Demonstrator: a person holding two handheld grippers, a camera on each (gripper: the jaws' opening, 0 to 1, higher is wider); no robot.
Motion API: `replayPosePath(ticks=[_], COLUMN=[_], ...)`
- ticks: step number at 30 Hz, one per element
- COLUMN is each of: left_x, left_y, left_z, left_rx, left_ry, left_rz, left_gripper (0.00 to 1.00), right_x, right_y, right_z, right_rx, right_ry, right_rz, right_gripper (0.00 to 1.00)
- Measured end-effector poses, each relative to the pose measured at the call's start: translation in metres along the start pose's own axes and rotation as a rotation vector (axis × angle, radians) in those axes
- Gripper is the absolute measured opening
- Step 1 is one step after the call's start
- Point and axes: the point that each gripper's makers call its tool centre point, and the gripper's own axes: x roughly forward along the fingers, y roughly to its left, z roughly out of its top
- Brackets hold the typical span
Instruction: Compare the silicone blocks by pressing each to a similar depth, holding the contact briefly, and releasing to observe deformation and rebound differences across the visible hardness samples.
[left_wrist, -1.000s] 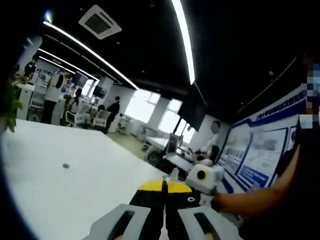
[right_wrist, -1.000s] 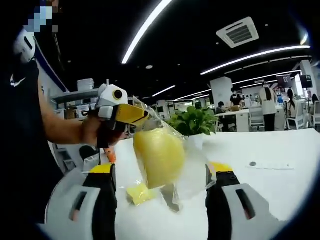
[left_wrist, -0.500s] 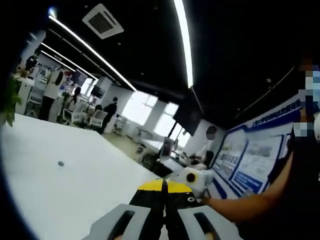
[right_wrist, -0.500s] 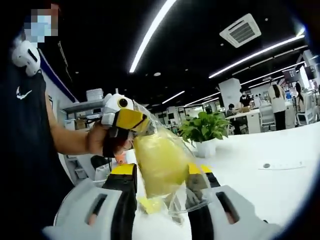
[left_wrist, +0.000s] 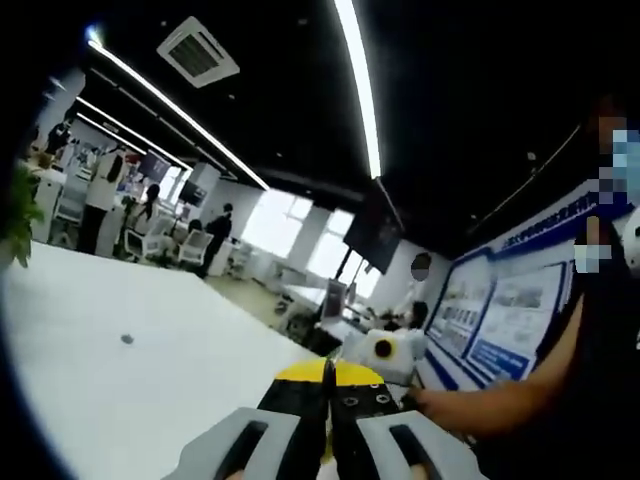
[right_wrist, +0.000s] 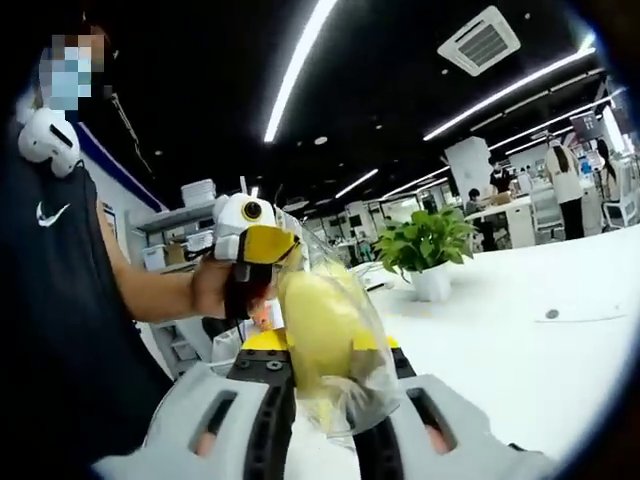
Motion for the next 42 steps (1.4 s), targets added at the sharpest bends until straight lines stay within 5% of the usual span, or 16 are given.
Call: replayPosePath(ticks=[4,8,18,22,40,42], left_x=[-0.005,-0.008,-0.005,-0.002,-0.007,-0.011], left_y=[0.006,0.012,0.013,0.011,0.011,0.010], left_z=[-0.005,-0.007,-0.009,-0.012,-0.019,-0.025], left_rx=[0.013,0.145,0.161,0.229,0.212,0.134], left_ry=[0.023,0.035,0.042,0.051,0.068,0.104], left_rz=[0.012,0.046,0.033,0.041,0.042,0.039], left_gripper=[0.00,0.00,0.04,0.05,0.01,0.01], right_x=[0.004,0.008,0.008,0.009,0.008,0.007], right_y=[0.001,0.002,0.002,0.004,0.008,0.009], right_z=[-0.003,-0.008,-0.011,-0.012,-0.020,-0.024], right_rx=[0.022,0.049,0.048,0.035,0.045,0.033], right_ry=[0.041,0.083,0.137,0.147,0.177,0.200], right_rz=[-0.009,-0.001,0.014,0.019,0.021,0.025], right_gripper=[0.10,0.07,0.05,0.05,0.04,0.04])
